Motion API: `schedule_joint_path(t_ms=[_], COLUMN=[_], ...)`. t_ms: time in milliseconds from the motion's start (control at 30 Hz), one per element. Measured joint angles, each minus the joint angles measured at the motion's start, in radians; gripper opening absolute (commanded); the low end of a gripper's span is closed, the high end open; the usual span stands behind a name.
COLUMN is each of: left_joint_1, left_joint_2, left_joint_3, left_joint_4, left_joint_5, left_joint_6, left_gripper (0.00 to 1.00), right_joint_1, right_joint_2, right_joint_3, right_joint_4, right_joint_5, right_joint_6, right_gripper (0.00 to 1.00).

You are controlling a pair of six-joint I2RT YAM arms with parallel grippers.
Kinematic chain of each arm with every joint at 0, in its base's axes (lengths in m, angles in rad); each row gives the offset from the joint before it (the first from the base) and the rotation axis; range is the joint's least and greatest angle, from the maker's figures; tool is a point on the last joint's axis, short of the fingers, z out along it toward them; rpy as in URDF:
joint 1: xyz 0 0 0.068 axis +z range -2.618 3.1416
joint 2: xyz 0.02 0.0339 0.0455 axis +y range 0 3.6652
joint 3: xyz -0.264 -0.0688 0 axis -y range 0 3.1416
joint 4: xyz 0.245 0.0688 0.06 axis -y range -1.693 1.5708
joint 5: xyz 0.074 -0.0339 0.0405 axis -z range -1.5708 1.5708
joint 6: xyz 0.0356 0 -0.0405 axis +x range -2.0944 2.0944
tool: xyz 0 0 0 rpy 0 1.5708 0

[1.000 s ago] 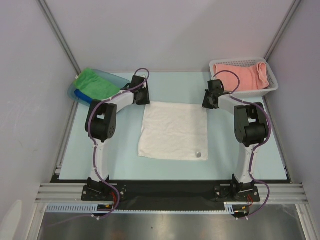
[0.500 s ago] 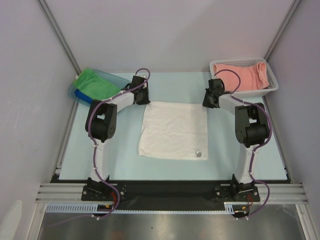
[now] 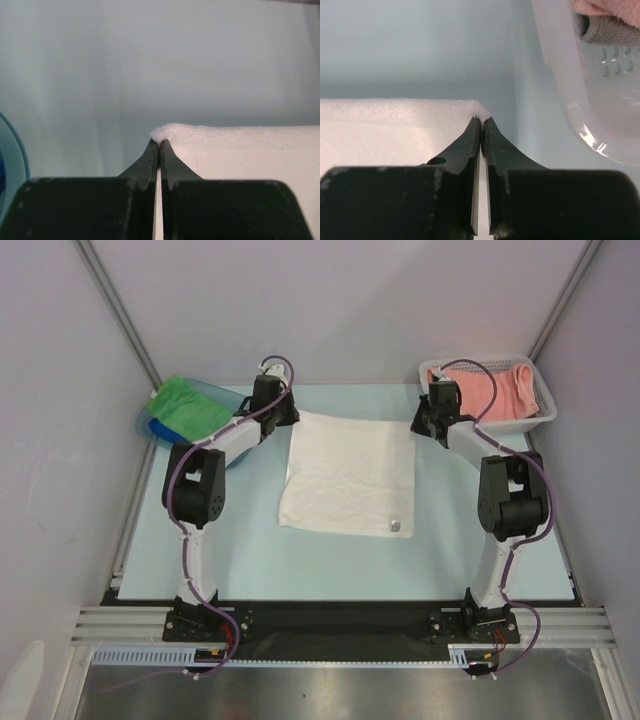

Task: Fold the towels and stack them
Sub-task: Fold the towel

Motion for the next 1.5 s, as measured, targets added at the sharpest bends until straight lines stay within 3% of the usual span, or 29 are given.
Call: schedule_joint_path(t_ms=[233, 667, 1067, 1500], left_joint_1=[0.003, -0.006, -0.075, -0.144], left_joint_2=[-0.1, -0.296, -0.543, -0.64], left_joint_3=[-0.113, -0.459, -0.672, -0.836], left_joint_4=[0.094, 0.171, 0.177, 0.122], left_joint_5=[0.033, 0.049, -0.072, -0.164], left_joint_6=[-0.005, -0.078, -0.11, -0.159], left_gripper=[0.0, 0.0, 0.0, 0.0], right_joint_1=[-0.003, 0.02, 0.06, 0.097], right_joint_2=[-0.084, -0.327, -0.57, -0.726], right_joint_3=[-0.049, -0.363, -0.583, -0.764], right_joint_4=[0.032, 0.092, 0.103, 0.071], right_joint_5=[-0.011, -0.03, -0.024, -0.027], right_joint_6=[0.003, 0.047, 0.102, 0.161], right_gripper=[0.0, 0.0, 0.0, 0.0])
